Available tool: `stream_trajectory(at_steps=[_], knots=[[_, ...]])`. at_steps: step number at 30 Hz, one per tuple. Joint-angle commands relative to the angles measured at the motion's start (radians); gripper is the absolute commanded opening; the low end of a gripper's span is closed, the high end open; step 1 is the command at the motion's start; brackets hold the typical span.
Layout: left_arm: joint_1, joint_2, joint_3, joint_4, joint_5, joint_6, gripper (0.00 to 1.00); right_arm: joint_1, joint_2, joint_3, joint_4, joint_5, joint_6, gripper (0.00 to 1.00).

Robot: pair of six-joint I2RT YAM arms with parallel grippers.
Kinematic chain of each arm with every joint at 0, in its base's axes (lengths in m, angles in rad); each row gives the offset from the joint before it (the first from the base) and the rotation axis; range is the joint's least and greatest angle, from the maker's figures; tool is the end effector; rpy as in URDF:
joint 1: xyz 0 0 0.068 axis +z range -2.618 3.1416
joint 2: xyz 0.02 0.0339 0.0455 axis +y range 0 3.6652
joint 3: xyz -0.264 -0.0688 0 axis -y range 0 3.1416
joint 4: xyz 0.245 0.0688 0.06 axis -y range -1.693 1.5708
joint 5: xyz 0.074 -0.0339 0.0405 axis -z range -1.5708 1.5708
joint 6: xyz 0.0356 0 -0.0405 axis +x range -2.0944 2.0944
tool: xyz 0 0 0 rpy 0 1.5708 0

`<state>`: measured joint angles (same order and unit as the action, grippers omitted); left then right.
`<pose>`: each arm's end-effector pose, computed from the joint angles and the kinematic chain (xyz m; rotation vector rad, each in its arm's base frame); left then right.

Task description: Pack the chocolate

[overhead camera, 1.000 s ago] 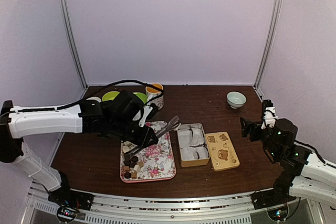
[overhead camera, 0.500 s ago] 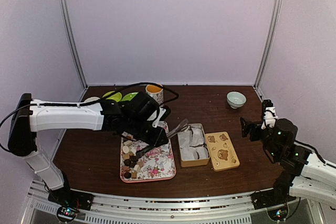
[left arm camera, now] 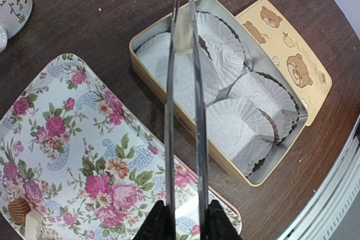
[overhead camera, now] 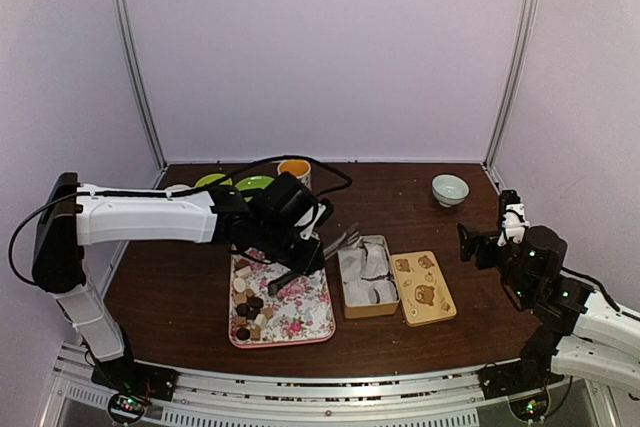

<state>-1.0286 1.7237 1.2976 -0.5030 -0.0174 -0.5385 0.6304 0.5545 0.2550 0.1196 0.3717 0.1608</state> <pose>0.1934 -0.3198 0.2400 0.6263 2.5356 -0.5965 0.1310 0.0796 0.2184 -0.1380 1.7396 0.2553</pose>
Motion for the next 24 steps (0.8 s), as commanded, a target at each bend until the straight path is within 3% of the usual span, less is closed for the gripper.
stream_trajectory(at_steps=[1, 11, 24], knots=[[-0.004, 0.013, 0.04, -0.002, -0.039, 0.028, 0.25, -0.003, -0.007, 0.001, -0.005, 0.016, 0.003, 1.0], [-0.004, -0.009, 0.044, -0.026, -0.079, 0.025, 0.39, -0.003, -0.008, 0.0, -0.004, 0.016, 0.004, 1.0], [-0.003, -0.192, -0.025, -0.156, -0.134, -0.013, 0.44, -0.003, -0.013, -0.001, -0.003, 0.016, 0.004, 1.0]])
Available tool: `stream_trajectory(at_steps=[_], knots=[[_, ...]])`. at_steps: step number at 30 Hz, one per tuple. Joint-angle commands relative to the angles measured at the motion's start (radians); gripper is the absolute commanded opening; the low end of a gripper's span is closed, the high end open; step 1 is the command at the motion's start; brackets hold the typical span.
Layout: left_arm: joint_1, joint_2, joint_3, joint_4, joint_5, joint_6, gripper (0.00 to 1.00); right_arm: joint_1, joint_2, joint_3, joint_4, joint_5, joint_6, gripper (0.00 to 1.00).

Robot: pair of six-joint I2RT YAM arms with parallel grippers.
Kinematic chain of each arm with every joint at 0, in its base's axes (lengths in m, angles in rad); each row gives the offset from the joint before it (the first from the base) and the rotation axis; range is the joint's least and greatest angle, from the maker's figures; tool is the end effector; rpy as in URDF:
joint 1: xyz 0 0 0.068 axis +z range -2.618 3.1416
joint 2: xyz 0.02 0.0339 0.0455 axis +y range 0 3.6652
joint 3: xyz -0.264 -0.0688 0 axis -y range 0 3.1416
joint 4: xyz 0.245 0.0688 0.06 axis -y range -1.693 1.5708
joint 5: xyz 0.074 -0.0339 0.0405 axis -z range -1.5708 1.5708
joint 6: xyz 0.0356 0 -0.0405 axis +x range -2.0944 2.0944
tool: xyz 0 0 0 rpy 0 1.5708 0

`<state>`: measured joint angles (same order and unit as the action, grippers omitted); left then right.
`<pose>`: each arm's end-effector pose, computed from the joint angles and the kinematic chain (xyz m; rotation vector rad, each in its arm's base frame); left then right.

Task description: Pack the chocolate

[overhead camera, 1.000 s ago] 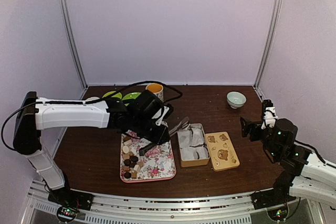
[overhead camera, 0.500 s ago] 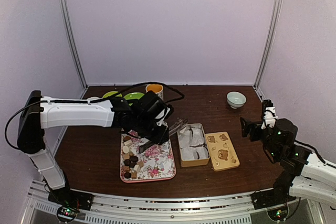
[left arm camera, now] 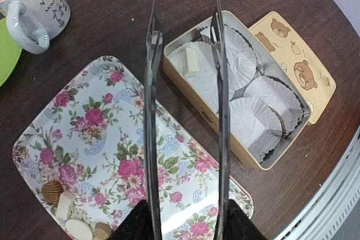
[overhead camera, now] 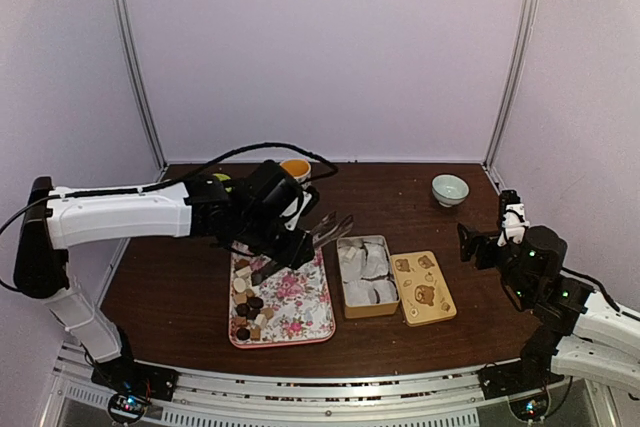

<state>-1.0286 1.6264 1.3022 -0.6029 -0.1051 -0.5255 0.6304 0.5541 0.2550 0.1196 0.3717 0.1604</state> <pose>0.1847 -0.2993 0.2684 0.5951 2.4963 -0.5037 0.1310 0.0796 0.2184 -0.1382 1.7392 0.2552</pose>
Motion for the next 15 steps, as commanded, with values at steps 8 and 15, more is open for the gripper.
stream_trajectory(at_steps=[8, 15], knots=[[-0.004, -0.275, -0.15, -0.198, -0.076, -0.095, 0.45, -0.003, -0.019, -0.004, -0.003, 0.016, 0.002, 1.0], [0.01, -0.37, -0.222, -0.335, -0.149, -0.116, 0.45, -0.002, -0.022, -0.006, -0.003, 0.014, 0.001, 1.0]])
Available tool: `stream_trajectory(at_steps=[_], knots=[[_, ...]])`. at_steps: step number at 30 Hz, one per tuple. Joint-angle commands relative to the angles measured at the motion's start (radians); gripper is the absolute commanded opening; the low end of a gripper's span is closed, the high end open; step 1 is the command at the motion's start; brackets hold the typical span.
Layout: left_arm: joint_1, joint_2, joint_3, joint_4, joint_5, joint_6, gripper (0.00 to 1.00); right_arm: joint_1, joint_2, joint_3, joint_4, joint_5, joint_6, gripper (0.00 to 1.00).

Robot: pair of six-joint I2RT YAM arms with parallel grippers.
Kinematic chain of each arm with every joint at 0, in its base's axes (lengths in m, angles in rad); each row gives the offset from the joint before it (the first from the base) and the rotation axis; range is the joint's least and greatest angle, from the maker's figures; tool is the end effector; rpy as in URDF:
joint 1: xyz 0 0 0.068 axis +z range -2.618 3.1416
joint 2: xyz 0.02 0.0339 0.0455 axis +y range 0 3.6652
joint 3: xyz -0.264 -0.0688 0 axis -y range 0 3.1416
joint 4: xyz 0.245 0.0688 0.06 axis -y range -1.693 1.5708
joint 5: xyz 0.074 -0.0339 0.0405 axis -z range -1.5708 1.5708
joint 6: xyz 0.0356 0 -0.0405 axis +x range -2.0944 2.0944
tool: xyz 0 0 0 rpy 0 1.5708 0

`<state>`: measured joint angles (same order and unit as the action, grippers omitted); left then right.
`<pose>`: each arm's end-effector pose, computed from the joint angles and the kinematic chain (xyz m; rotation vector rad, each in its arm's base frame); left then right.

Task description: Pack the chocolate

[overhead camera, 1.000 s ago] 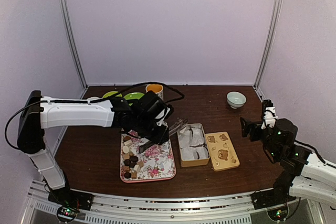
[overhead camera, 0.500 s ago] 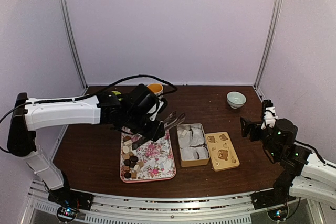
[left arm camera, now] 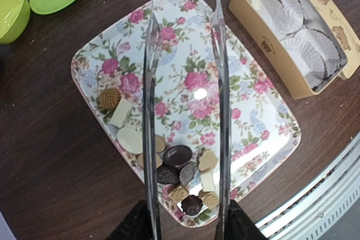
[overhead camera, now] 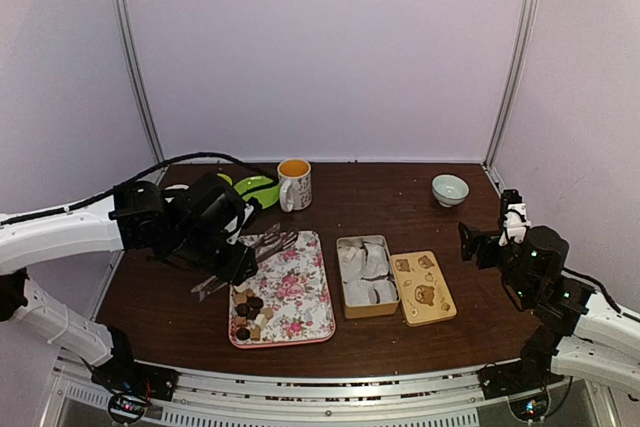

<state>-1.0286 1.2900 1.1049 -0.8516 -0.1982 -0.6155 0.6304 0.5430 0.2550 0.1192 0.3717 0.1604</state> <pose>0.1371 -0.2141 0.2873 0.4667 2.5741 -0.3471 0.1301 0.0789 0.2198 -0.1345 1.7297 0.2597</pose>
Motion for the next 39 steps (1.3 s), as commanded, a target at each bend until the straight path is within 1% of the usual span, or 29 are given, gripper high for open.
stream_trajectory(at_steps=[1, 6, 12, 21, 29, 35, 39], knots=[[0.017, -0.035, -0.033, -0.1, -0.054, -0.028, 0.45, -0.002, -0.012, -0.006, -0.003, 0.015, 0.003, 1.0], [0.053, -0.018, -0.07, -0.144, -0.018, -0.015, 0.44, -0.003, -0.017, -0.008, -0.003, 0.016, 0.002, 1.0], [0.082, -0.003, -0.099, -0.153, -0.019, -0.008, 0.44, -0.003, -0.023, -0.012, -0.002, 0.019, 0.002, 1.0], [0.082, 0.037, -0.122, -0.149, -0.025, -0.006, 0.44, -0.003, -0.024, -0.012, -0.003, 0.018, 0.002, 1.0], [0.082, 0.039, -0.124, -0.153, -0.034, 0.002, 0.44, -0.003, -0.026, -0.013, -0.003, 0.018, 0.002, 1.0], [0.082, 0.043, -0.095, -0.231, -0.082, 0.002, 0.43, -0.003, -0.024, -0.011, -0.003, 0.018, 0.003, 1.0], [0.082, 0.033, -0.094, -0.255, -0.052, 0.009, 0.43, -0.003, -0.022, -0.011, -0.003, 0.018, 0.001, 1.0]])
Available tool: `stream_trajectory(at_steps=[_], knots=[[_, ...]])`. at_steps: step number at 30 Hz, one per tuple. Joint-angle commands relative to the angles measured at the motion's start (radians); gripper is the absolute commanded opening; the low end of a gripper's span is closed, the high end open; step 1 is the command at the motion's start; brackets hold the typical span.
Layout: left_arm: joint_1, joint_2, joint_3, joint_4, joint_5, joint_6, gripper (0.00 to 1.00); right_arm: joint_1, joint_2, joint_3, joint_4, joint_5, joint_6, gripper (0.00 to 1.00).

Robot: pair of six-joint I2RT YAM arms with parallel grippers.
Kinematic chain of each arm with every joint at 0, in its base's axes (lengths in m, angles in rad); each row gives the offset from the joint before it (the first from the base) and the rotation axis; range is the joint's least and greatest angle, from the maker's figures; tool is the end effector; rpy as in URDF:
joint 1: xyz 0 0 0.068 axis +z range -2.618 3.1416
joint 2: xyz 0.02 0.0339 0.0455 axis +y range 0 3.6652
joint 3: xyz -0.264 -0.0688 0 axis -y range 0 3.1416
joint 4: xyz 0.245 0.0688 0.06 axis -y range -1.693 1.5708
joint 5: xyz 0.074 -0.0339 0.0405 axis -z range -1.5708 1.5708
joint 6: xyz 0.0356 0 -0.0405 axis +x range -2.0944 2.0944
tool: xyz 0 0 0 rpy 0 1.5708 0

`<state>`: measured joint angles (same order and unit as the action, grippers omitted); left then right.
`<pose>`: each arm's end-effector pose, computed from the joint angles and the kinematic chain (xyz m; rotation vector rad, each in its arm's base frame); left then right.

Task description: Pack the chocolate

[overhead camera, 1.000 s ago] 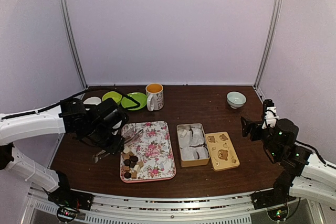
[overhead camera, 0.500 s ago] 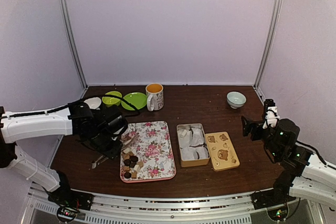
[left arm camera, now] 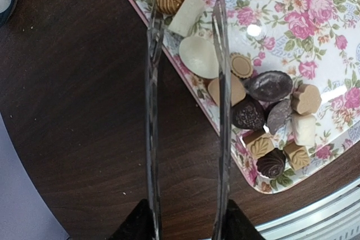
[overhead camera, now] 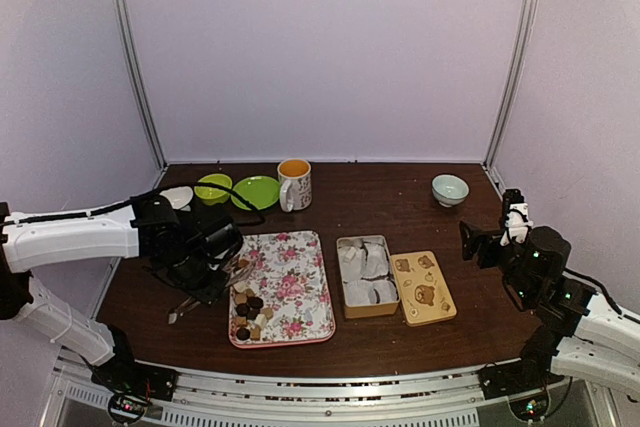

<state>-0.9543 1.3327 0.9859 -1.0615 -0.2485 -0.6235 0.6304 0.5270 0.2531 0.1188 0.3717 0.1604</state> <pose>0.1379 -0.1794 0.2361 0.4407 2.8162 0.0861 0.1286 0.0779 0.2212 -0.1299 1.7175 0.2655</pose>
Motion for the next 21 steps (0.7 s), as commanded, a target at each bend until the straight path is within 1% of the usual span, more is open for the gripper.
stream_trajectory(at_steps=[1, 6, 13, 21], knots=[[0.008, -0.01, 0.023, -0.046, 0.008, 0.019, 0.43, -0.003, -0.006, -0.008, -0.002, 0.017, 0.002, 1.0], [0.008, 0.003, 0.02, -0.02, 0.033, 0.033, 0.42, -0.003, -0.001, -0.006, -0.002, 0.016, 0.002, 1.0], [0.008, 0.042, 0.041, 0.013, 0.054, 0.057, 0.38, -0.003, -0.002, -0.007, -0.002, 0.016, 0.002, 1.0], [0.008, 0.056, 0.068, 0.05, 0.068, 0.078, 0.36, -0.004, 0.005, -0.004, -0.002, 0.016, 0.003, 1.0]])
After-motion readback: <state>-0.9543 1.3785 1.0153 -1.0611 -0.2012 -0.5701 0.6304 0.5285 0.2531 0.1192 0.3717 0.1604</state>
